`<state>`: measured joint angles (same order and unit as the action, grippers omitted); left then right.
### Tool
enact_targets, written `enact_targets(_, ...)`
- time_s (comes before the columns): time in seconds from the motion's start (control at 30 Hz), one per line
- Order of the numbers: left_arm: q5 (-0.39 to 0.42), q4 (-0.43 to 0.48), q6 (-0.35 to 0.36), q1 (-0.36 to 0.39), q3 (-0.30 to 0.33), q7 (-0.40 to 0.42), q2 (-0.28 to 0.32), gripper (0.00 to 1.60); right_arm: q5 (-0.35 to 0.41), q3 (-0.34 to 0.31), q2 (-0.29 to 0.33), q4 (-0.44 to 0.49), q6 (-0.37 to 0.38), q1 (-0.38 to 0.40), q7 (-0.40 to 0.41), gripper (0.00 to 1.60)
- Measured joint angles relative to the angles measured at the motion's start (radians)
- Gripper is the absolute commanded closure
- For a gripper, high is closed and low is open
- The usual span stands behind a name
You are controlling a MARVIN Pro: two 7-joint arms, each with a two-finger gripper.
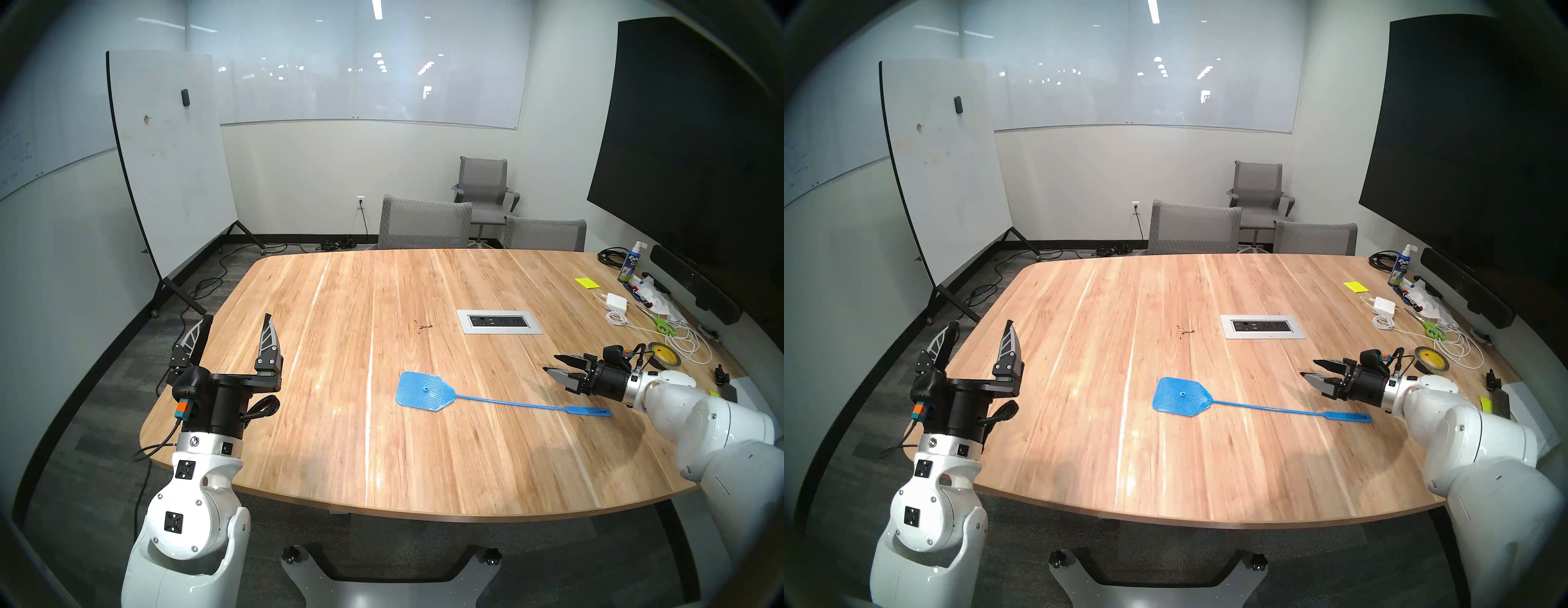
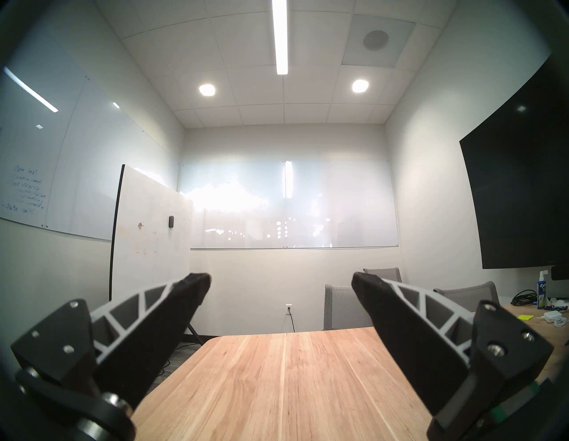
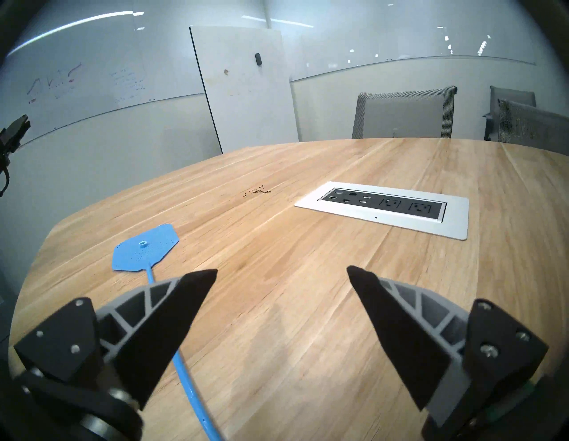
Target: Swat a bug on table
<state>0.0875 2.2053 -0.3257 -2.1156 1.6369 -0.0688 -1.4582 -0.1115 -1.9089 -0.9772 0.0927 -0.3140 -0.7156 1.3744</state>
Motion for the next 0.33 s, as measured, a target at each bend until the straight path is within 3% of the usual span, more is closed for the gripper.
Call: enact_targets(0.33, 0.0, 0.0, 0.0, 0.0, 0.0, 0.0, 0.0, 0.0, 0.022, -0.046, -0.012, 0.003, -0.071, -0.028, -0.028, 0.0)
